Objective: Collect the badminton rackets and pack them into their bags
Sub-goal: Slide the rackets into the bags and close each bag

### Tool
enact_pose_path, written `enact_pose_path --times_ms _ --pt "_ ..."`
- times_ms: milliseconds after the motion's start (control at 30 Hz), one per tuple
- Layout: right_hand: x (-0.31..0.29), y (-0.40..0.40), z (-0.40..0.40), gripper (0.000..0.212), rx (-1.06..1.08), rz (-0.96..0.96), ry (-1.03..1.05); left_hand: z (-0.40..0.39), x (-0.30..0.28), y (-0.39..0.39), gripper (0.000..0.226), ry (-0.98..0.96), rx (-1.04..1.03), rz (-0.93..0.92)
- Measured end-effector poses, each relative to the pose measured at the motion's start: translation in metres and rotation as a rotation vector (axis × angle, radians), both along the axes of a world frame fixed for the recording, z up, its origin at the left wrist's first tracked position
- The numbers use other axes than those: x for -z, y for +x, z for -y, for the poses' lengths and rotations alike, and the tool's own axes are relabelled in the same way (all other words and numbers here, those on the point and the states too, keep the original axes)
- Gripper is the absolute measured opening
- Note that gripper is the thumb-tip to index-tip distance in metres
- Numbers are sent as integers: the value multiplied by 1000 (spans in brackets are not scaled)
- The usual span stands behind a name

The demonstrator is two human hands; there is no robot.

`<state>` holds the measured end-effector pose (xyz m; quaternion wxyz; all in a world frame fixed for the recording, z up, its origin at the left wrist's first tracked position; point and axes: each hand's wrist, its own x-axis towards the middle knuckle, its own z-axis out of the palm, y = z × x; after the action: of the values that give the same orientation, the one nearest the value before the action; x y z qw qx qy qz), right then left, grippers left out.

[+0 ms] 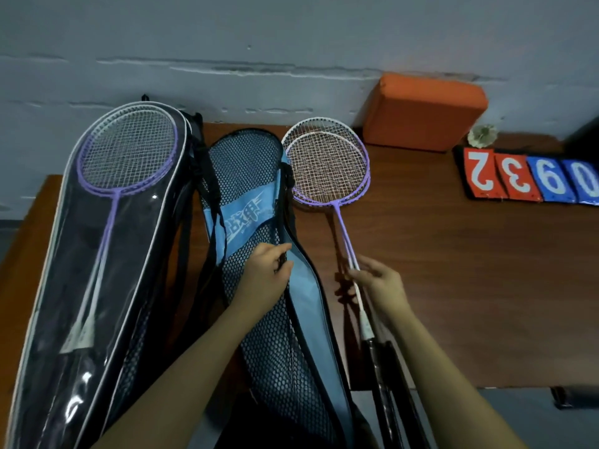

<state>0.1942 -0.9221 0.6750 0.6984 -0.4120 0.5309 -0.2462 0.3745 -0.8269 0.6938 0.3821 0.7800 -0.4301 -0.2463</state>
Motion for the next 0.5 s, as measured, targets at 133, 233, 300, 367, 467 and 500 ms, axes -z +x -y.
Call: enact_pose_path --times_ms 133,233,300,367,467,500 --pt "-7 -4 7 25 31 116 83 5 1 -6 36 -8 -12 -33" --pt "-14 -7 12 21 19 86 93 7 3 -10 34 1 -28 -100" --pt "-18 -10 15 20 19 50 54 10 4 -13 34 17 -44 -156" --pt "-19 -15 17 21 34 -10 -54 16 5 -15 35 48 -69 -232" --pt "-22 -27 19 25 48 -66 -189 30 0 -24 36 87 -113 -360" --pt "-24 -33 19 25 57 -60 -206 35 -2 -28 37 83 -113 -381"
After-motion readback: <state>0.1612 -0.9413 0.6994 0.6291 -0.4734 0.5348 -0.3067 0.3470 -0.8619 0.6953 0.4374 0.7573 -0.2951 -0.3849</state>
